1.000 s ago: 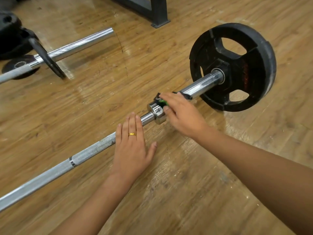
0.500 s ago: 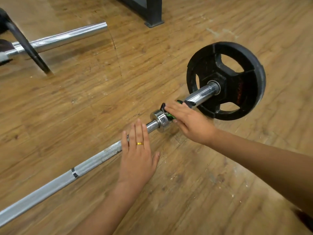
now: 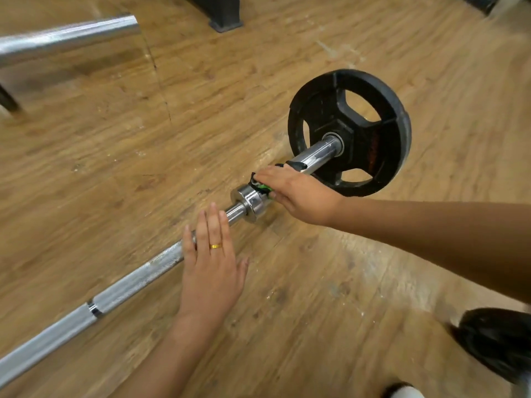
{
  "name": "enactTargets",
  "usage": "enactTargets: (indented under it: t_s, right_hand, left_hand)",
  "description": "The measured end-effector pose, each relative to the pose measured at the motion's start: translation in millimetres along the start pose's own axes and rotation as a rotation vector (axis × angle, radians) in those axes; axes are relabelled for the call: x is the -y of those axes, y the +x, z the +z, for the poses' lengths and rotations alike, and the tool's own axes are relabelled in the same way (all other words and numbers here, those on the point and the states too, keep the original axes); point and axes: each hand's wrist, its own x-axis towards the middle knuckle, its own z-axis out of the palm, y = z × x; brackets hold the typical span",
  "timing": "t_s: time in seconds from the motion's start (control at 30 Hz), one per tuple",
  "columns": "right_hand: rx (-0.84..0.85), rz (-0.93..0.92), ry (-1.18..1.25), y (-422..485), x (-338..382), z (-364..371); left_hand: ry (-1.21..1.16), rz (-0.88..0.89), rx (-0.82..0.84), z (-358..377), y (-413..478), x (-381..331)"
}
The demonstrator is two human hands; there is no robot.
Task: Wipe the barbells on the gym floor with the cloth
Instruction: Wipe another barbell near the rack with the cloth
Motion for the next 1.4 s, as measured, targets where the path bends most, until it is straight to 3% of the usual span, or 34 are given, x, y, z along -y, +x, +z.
enactTargets:
  t_s: [0.2, 0.33, 0.5, 0.6, 0.77, 0.9, 1.0, 1.1, 1.23, 1.4]
  right_hand:
    - [0.148, -0.141, -0.072, 11, -27, -14]
    - [0.038, -0.113, -0.021, 5, -24, -3]
    - [-0.092, -0.218, 0.035, -12, -23, 19]
    - [-0.197, -0.143, 0.106, -17, -24, 26]
    - [-0.257, -0.098, 0.159, -31, -8, 49]
    - [-0.292, -0.095, 0.107, -36, -21, 45]
    - [-0.337, -0.001, 0.124, -40, -20, 45]
    - [-0.313, -0.046, 0.112, -48, -14, 53]
    - [-0.286, -0.114, 0.071, -59, -22, 50]
    - [-0.352, 0.049, 0.136, -63, -1, 54]
  left_hand:
    - [-0.026, 0.036, 0.048, -10, -4, 7]
    - [-0.08, 0.08, 0.153, -18, -4, 13]
    - [-0.22, 0.175, 0.35, -42, -7, 35]
    - [-0.189, 0.253, 0.424, -50, -14, 43]
    - [-0.146, 0.142, 0.557, -62, -17, 14]
    - [-0.146, 0.042, 0.534, -67, -14, -5]
    - [-0.153, -0.125, 0.409, -53, -5, -42]
    - [-0.208, -0.272, 0.25, -35, -9, -69]
    - [-0.149, -0.24, 0.129, -20, -22, -69]
    - [-0.114, -0.224, 0.109, -15, -31, -73]
